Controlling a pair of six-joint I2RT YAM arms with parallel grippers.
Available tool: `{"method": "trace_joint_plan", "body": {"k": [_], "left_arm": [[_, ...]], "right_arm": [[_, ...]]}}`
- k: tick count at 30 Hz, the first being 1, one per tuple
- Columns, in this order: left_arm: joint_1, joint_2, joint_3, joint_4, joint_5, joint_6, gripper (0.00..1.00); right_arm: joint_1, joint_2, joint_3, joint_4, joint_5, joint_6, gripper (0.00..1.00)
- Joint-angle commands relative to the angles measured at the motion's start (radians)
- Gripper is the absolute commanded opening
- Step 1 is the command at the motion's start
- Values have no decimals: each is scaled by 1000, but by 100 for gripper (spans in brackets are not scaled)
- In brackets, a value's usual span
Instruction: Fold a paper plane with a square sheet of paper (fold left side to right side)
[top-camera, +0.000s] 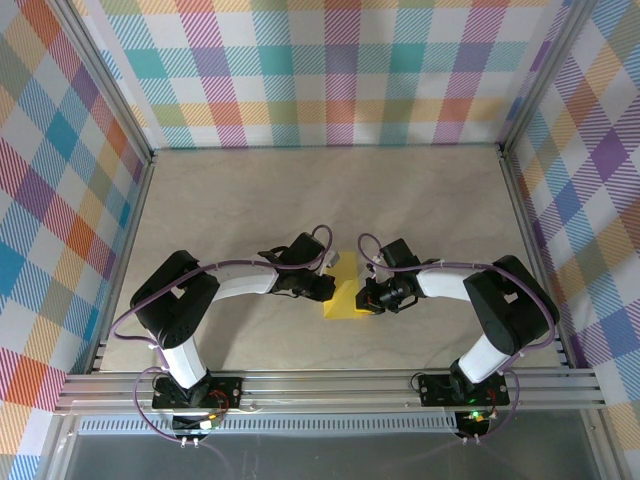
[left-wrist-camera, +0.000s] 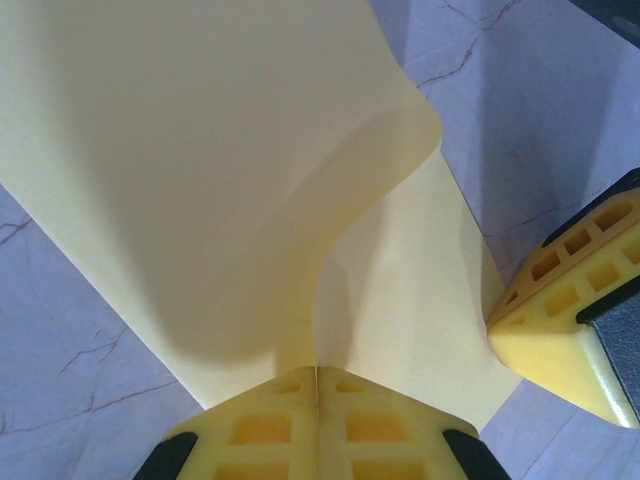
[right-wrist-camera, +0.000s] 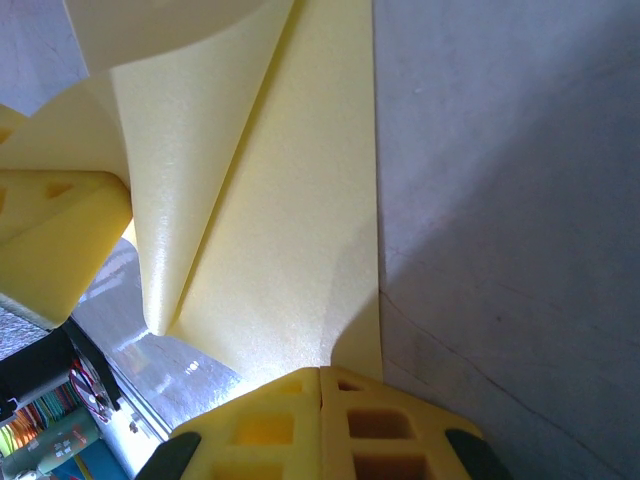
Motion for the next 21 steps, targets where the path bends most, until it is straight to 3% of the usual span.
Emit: {"method": "trace_joint_plan", "body": {"k": [1, 21], "left_arm": [[9, -6, 23, 15, -3, 17, 1], [9, 45, 2, 29, -5, 16, 1]], "right_arm": [[8, 46, -10, -75, 80, -15, 0], [8, 36, -5, -80, 73, -16, 0]]}}
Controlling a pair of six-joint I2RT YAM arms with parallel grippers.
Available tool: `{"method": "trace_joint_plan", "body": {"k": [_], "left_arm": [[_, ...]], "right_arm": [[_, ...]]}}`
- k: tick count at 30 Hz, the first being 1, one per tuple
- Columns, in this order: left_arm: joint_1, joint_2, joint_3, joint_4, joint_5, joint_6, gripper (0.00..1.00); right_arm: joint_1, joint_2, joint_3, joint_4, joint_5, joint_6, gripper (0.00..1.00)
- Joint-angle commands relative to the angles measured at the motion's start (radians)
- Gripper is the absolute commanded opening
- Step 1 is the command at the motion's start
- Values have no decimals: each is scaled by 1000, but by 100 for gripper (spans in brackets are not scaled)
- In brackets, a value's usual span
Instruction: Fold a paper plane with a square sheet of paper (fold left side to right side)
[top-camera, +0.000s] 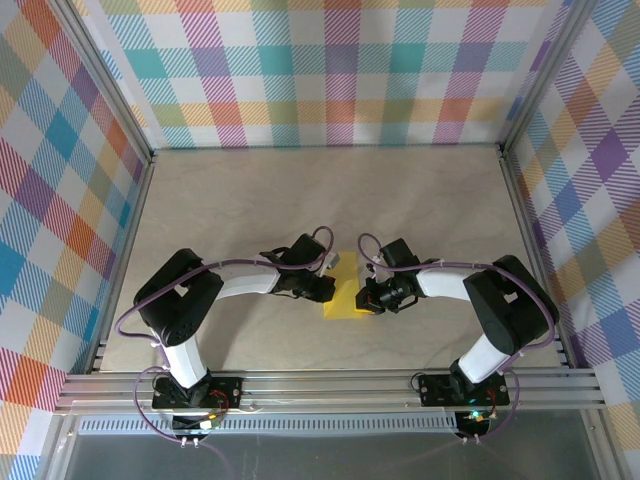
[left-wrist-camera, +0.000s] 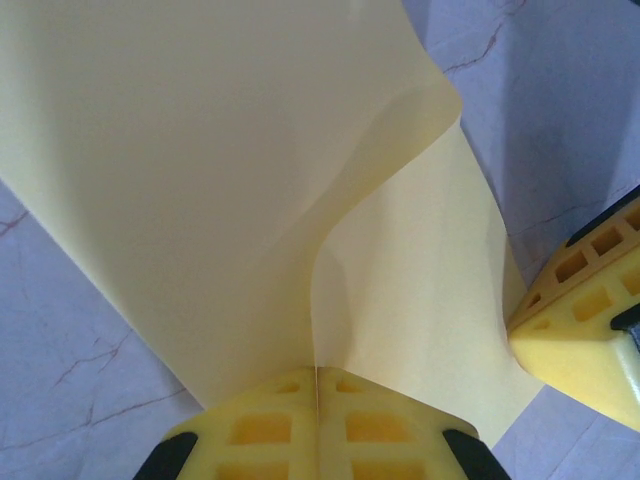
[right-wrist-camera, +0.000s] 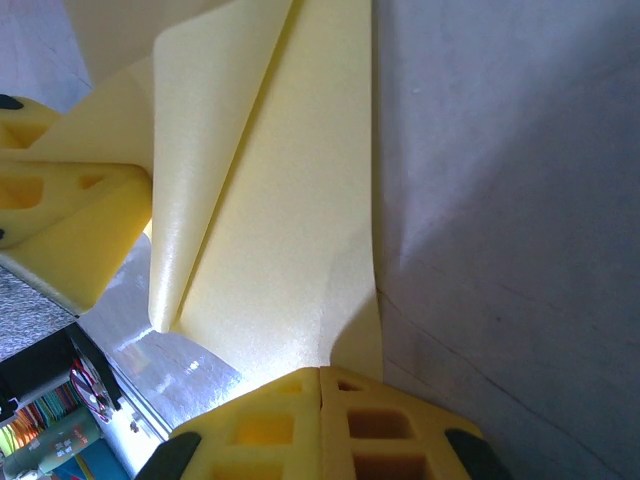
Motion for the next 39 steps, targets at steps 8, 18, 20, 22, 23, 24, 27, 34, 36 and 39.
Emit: {"method": "trace_joint_plan", "body": {"k": [8, 18, 20, 22, 23, 24, 27, 34, 36, 39], "left_arm": [[9, 13, -16, 14, -7, 17, 1], [7, 11, -20, 18, -8, 17, 1], [7, 13, -20, 20, -8, 17, 1], [7, 14, -20, 21, -7, 14, 1], [7, 13, -20, 23, -7, 15, 1], [7, 15, -20, 23, -7, 14, 1], [8, 14, -20, 23, -7, 13, 1], [7, 19, -16, 28, -3, 9, 1], [5, 20, -15, 28, -5, 9, 1], [5, 21, -16, 27, -3, 9, 1]], "right_arm": [[8, -83, 18, -59, 28, 15, 0], [27, -55, 46, 159, -39, 131, 0], [42, -16, 74, 166, -35, 132, 0], [51, 11, 88, 176, -29, 134, 0], [54, 23, 92, 186, -26, 136, 0], [56, 36, 95, 194, -28, 139, 0], [60, 58, 103, 202, -27, 136, 0], [63, 93, 112, 211, -22, 134, 0], [64, 99, 110, 207, -19, 130, 0], [65, 106, 107, 194, -6, 123, 0]]}}
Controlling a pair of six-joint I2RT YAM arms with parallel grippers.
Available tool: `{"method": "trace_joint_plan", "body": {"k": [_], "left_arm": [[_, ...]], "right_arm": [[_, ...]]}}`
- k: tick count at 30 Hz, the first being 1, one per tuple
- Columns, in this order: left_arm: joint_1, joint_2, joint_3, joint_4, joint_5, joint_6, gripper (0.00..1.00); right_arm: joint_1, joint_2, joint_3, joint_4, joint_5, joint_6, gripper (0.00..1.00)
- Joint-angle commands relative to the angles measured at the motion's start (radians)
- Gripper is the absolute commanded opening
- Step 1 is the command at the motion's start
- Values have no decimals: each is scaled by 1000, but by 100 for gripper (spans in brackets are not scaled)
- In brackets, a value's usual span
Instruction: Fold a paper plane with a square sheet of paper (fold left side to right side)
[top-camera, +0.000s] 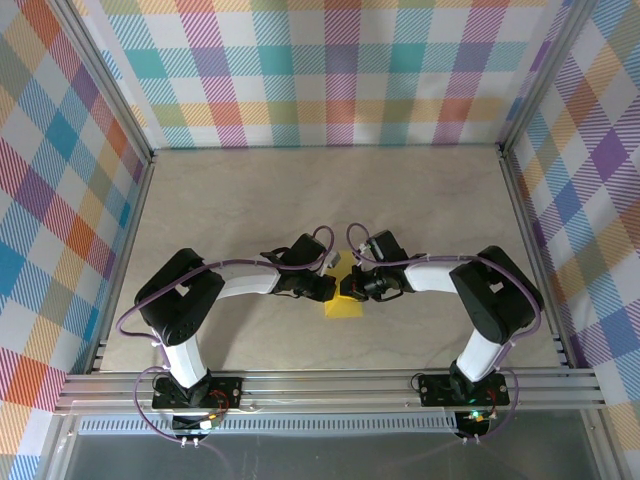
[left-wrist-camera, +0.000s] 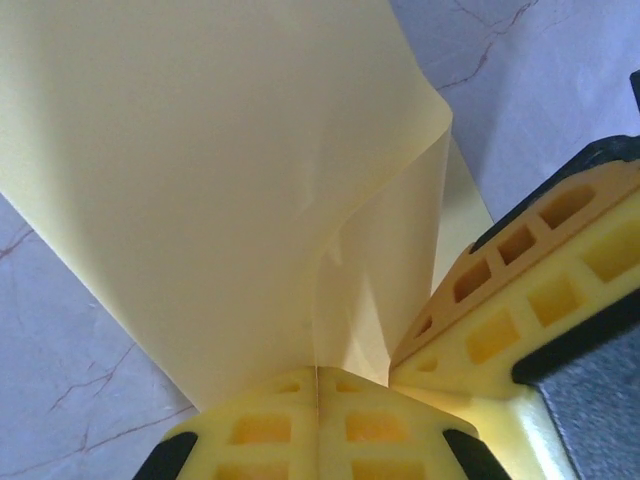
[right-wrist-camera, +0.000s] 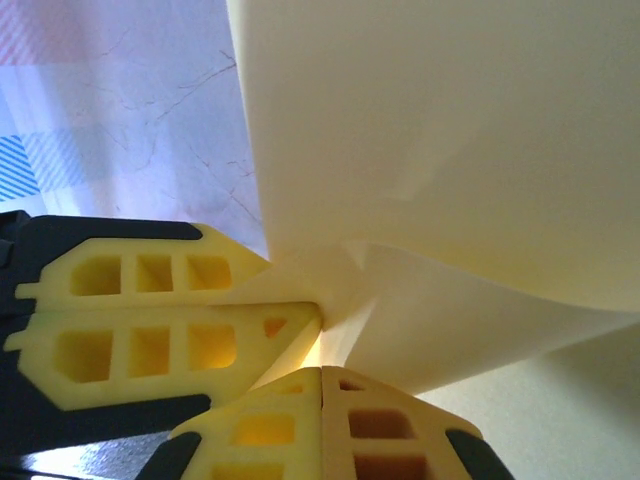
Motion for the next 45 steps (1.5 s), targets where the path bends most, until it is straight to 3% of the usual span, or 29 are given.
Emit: {"method": "trace_joint_plan", "body": {"k": [1, 15, 26, 29, 31, 35, 39, 45], "left_arm": [[6, 17, -12, -2, -3, 9, 2], [6, 16, -16, 2, -7, 9, 7], [21, -89, 37, -51, -46, 3, 27], [32, -131, 45, -85, -49, 0, 29], [33, -157, 34, -103, -47, -6, 29], [34, -207, -22, -93, 27, -56, 18], [29, -245, -96, 1, 128, -150, 9], [9, -218, -151, 139, 221, -250, 2]], "right_arm": [[7, 16, 20, -3, 4, -9, 0], [10, 30, -4, -60, 48, -20, 0], [10, 23, -41, -76, 81, 8, 0], [10, 17, -46, -74, 82, 13, 0], [10, 10, -48, -74, 83, 13, 0], [10, 3, -47, -73, 79, 13, 0], [10, 3, -46, -69, 70, 13, 0], [10, 5, -45, -74, 67, 13, 0]]}}
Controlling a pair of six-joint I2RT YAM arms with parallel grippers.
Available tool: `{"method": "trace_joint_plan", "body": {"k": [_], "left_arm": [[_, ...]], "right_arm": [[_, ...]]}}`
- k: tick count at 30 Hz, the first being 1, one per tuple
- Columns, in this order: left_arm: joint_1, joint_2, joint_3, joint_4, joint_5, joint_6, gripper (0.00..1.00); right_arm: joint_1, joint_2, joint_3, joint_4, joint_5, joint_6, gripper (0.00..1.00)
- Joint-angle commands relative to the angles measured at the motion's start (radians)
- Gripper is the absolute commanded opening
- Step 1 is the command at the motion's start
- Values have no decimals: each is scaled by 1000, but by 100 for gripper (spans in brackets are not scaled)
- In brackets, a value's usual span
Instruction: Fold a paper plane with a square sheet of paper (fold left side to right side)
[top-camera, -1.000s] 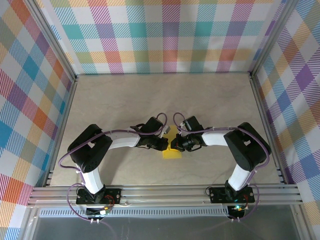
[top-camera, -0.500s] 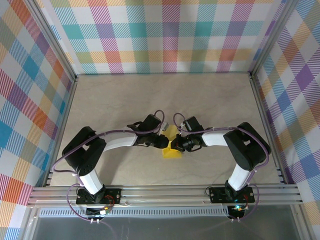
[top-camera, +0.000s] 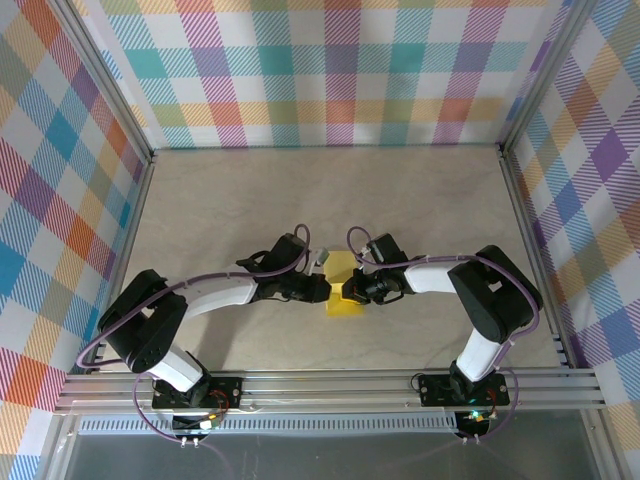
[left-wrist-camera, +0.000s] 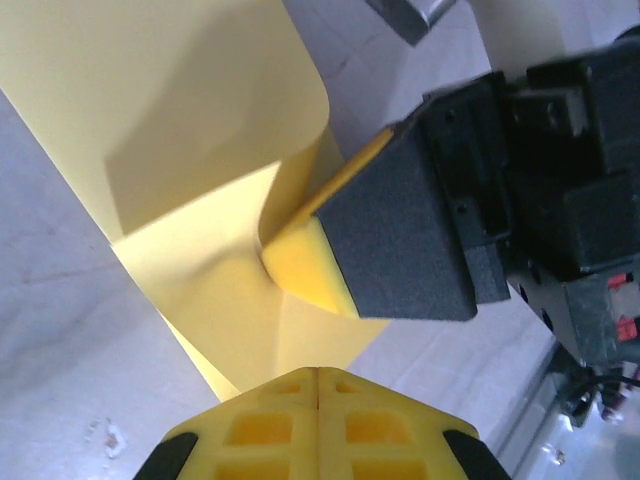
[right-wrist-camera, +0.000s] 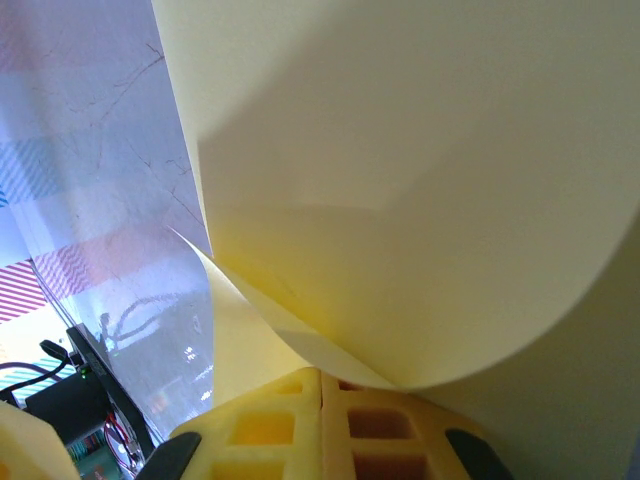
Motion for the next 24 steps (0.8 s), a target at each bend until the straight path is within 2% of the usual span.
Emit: {"method": "trace_joint_plan", "body": {"k": [1, 10, 24], "left_arm": [[-16, 24, -14, 106, 81, -72, 1], [-41, 106, 7, 127, 97, -72, 0], [-44, 172, -3, 102, 57, -63, 0]], "right_arm": [[9, 0, -27, -63, 28, 11, 0], [9, 8, -26, -67, 30, 11, 0], [9, 15, -20, -84, 32, 2, 0]]}}
